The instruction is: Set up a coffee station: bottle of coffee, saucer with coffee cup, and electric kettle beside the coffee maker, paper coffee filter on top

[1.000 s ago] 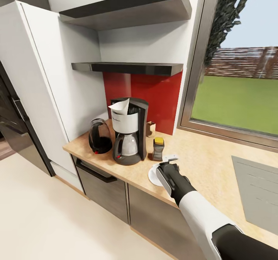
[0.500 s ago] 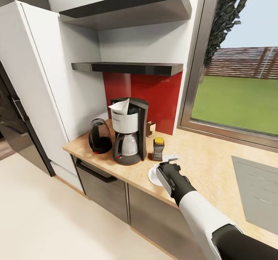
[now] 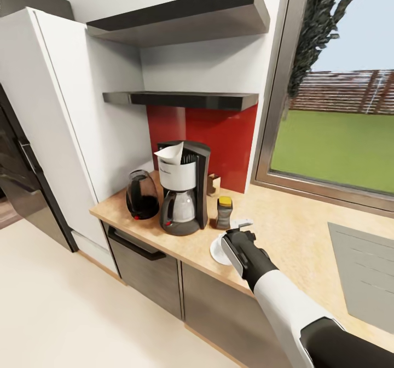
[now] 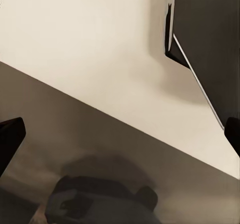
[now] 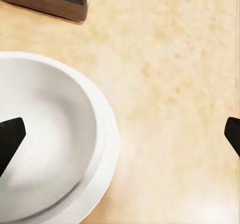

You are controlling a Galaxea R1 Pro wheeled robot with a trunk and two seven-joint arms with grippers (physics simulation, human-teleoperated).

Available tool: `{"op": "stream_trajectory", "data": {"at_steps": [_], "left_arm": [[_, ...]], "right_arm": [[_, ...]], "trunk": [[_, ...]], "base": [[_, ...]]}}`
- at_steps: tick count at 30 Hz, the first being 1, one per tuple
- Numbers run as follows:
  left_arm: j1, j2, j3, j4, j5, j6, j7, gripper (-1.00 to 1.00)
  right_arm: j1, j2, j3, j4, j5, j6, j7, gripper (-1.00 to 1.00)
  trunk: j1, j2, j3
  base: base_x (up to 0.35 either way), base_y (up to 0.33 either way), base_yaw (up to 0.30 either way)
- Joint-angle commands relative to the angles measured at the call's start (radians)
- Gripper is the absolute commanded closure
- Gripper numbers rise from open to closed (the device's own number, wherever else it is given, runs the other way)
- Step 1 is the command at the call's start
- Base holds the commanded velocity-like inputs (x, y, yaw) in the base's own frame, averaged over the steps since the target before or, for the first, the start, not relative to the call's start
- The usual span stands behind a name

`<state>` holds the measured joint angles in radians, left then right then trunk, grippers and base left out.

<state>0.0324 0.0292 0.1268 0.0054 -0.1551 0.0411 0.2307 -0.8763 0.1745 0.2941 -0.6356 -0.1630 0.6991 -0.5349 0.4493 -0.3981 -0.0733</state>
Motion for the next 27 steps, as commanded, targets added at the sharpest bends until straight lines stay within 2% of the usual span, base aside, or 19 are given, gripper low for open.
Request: {"op": "stream_trajectory", "data": {"at_steps": [1,8,20,27], "left_arm": [[0.000,0.000,0.008,-0.001,-0.011,0.003,0.002,-1.00],[0.000,0.000,0.007,-0.001,-0.012,0.003,0.002,-1.00],[0.000,0.000,0.007,-0.002,-0.012,0.003,-0.005,-1.00],[0.000,0.000,0.007,-0.002,-0.014,0.003,-0.005,-1.00]], "right_arm": [[-0.001,0.000,0.003,-0.001,-0.011,0.002,-0.010,-1.00],[-0.001,0.000,0.002,-0.063,-0.010,0.002,-0.010,-1.00],[-0.001,0.000,0.003,-0.074,-0.010,0.003,-0.010,-1.00],[-0.001,0.000,0.003,-0.075,-0.010,0.002,-0.010,-1.00]], "trunk": [[0.001,-0.002,0.000],[0.001,-0.002,0.011],[0.001,-0.002,0.029],[0.001,-0.002,0.034]], "base": [[0.000,0.000,0.000],[0.000,0.000,0.000],[-0.003,0.000,0.000],[-0.259,0.000,0.000]]}}
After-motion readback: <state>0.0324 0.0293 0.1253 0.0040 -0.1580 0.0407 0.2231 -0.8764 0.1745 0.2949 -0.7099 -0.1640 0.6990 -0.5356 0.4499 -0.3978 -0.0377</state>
